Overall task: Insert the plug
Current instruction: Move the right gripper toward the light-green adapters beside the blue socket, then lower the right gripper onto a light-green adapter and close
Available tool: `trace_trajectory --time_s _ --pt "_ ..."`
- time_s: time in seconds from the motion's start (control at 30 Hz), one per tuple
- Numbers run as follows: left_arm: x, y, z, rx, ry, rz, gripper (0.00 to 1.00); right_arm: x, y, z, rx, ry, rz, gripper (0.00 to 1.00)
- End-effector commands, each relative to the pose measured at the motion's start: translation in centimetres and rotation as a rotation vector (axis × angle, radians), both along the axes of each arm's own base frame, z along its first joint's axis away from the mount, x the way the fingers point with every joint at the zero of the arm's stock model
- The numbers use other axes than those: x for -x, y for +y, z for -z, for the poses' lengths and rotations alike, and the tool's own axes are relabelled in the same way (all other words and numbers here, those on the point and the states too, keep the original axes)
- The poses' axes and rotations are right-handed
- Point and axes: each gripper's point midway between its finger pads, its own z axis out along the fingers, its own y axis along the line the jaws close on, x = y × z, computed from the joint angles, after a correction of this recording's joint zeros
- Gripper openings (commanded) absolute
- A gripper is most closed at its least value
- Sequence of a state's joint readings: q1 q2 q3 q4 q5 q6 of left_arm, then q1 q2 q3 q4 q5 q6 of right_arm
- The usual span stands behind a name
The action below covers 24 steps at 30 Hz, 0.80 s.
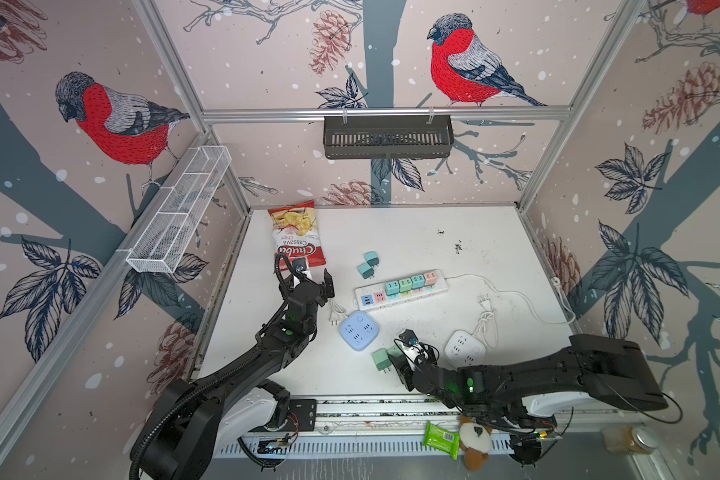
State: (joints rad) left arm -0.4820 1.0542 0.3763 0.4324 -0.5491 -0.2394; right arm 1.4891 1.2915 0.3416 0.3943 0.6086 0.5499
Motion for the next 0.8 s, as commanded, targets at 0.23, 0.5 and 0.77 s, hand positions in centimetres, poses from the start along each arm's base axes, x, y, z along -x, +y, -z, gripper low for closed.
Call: trace_trajectory --time_s 0.23,0.5,0.77 --pt "-0.3 -0.2 -0.4 0.013 -0.005 -0.003 0.99 -0.3 -0.8 1.6 -0.020 0.061 -0.011 0.51" --pt "-0.5 -0.2 -0.3 0.011 0.001 -0.004 0.99 -0.3 -0.5 2.5 -0.011 0.084 -0.021 0.55" --pt "-0.5 -0.3 -0.2 0.009 0.006 -0.003 0.99 -0.5 -0.2 3.8 0.020 0.101 -0.024 0.60"
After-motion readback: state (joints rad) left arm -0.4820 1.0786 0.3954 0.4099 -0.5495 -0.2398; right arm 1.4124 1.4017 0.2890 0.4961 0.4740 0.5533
